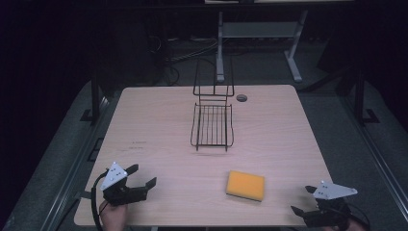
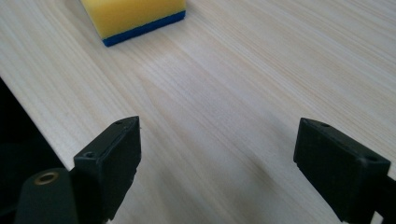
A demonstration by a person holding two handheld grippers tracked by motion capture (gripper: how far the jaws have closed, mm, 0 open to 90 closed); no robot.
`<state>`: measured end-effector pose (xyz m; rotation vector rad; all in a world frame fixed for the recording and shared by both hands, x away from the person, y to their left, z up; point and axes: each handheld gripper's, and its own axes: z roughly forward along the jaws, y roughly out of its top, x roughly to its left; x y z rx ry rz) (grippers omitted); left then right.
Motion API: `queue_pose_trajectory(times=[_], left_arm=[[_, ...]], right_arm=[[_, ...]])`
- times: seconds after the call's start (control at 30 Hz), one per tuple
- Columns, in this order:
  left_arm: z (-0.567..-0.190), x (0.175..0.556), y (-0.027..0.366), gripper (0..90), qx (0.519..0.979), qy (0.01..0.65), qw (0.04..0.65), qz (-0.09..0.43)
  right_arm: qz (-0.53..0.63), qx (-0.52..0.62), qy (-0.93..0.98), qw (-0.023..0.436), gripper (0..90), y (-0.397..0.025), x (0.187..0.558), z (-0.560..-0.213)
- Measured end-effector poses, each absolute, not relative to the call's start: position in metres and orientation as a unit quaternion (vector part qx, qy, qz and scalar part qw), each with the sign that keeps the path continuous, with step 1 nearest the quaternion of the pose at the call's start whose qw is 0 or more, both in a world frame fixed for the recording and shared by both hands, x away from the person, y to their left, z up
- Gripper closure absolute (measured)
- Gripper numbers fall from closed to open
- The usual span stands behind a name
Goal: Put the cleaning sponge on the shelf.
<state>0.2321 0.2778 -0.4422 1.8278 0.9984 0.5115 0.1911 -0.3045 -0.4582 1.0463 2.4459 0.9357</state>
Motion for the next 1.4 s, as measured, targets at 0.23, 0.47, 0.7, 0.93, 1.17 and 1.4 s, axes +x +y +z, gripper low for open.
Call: queue_pose_trajectory(times=[0.23, 0.47, 0.7, 0.93, 1.17, 1.4], left_arm=[[-0.443, 0.233, 0.277, 12.9, 0.749, 0.406, 0.481, 0.207], [-0.442, 0.231, 0.278, 13.0, 0.751, 0.403, 0.481, 0.208], [-0.440, 0.228, 0.278, 12.9, 0.748, 0.402, 0.484, 0.210], [-0.439, 0.228, 0.281, 12.9, 0.745, 0.404, 0.487, 0.210], [-0.439, 0.228, 0.282, 12.9, 0.744, 0.405, 0.487, 0.212], [-0.439, 0.228, 0.280, 12.9, 0.746, 0.402, 0.487, 0.209]], right_arm=[[0.313, 0.351, 0.870, 0.145, 14.8, -0.305, 0.198, -0.450], [0.296, 0.336, 0.884, 0.130, 14.7, -0.296, 0.207, -0.444], [0.273, 0.307, 0.904, 0.119, 14.7, -0.278, 0.217, -0.433], [0.262, 0.294, 0.913, 0.109, 14.7, -0.267, 0.224, -0.429], [0.250, 0.280, 0.921, 0.103, 14.7, -0.258, 0.231, -0.422], [0.238, 0.269, 0.929, 0.090, 14.7, -0.250, 0.238, -0.417]])
